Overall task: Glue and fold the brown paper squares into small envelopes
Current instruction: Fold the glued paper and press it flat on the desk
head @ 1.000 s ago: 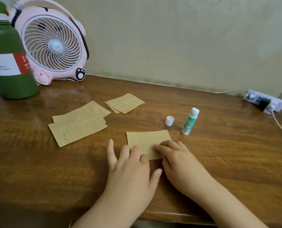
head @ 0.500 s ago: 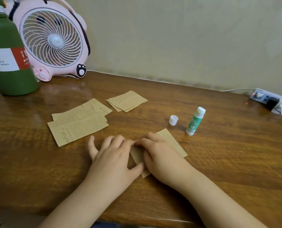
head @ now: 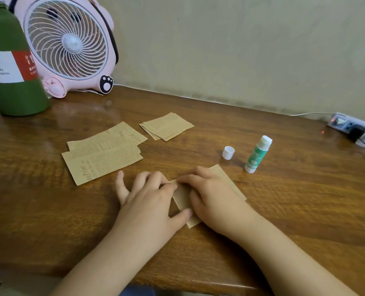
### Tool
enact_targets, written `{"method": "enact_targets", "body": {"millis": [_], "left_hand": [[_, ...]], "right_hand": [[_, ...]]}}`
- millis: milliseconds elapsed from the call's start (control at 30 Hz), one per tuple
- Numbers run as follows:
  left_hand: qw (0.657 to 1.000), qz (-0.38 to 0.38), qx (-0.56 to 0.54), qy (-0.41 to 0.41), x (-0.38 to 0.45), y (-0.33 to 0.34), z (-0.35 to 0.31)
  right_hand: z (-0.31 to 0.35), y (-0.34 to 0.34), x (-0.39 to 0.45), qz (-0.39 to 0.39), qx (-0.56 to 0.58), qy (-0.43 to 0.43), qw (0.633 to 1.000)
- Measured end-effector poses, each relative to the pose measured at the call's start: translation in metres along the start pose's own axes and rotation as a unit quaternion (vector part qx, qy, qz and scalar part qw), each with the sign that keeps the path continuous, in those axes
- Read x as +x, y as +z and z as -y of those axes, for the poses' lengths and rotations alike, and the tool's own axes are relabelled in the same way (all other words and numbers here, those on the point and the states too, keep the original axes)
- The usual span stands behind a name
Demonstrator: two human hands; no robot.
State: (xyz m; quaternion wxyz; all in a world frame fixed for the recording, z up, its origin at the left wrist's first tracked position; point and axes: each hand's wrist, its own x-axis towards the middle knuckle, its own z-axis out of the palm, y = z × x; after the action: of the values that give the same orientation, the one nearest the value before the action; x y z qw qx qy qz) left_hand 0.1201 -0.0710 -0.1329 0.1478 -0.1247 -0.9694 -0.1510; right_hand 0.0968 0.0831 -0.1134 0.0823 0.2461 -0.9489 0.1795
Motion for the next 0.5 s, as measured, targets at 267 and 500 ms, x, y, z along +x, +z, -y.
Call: {"method": "enact_targets", "body": {"millis": [267,500], "left_hand": [[1.0,0.003,0.007,0.006,-0.001,-0.001,-0.001],[0.999,0.031,0.018,-0.009,-0.003,-0.011,-0.003]], "right_hand": [[-0.023,-0.015,-0.012,-0.04,-0.064,0.07,0.995],[-0.015,-0.016,-0.027,-0.024,-0.021,0.057,0.998]]}}
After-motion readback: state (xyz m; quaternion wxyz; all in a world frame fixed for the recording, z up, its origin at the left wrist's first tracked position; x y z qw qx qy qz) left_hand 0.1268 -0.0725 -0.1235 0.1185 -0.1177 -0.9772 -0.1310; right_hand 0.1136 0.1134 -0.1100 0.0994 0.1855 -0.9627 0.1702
